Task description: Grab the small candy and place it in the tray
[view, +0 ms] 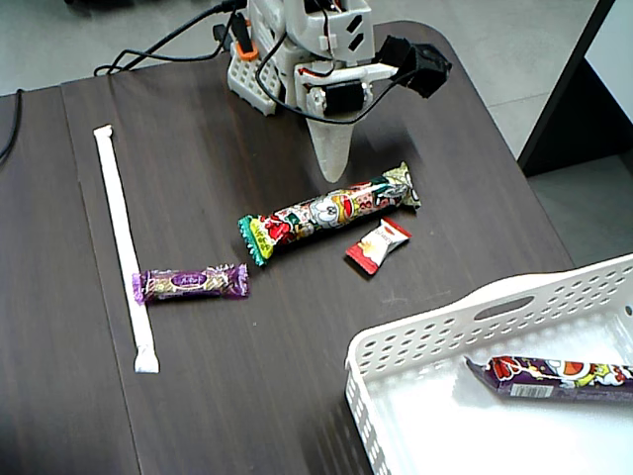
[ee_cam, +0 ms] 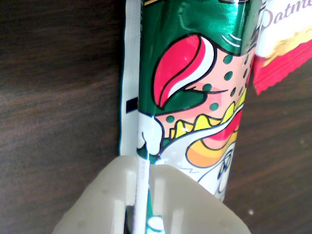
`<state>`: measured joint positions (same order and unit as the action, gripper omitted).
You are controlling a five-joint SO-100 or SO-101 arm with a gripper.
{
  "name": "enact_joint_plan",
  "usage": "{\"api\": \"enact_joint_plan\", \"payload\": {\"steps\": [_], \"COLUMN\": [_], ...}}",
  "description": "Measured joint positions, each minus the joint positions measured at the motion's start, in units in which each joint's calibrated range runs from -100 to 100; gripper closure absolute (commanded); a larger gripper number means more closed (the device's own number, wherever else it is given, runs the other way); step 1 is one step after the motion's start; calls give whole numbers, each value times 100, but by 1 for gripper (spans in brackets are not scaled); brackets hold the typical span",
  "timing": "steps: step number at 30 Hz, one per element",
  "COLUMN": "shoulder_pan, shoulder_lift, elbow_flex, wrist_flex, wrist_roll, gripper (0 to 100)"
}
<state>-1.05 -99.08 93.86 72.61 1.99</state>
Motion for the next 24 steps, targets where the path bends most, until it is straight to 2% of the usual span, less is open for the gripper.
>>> {"api": "enact_joint_plan", "payload": {"steps": [24], "shoulder_pan": [0], "shoulder_lift": [0], "elbow_flex": [0], "wrist_flex": [-34], "wrist_roll": [0], "gripper": [99]}}
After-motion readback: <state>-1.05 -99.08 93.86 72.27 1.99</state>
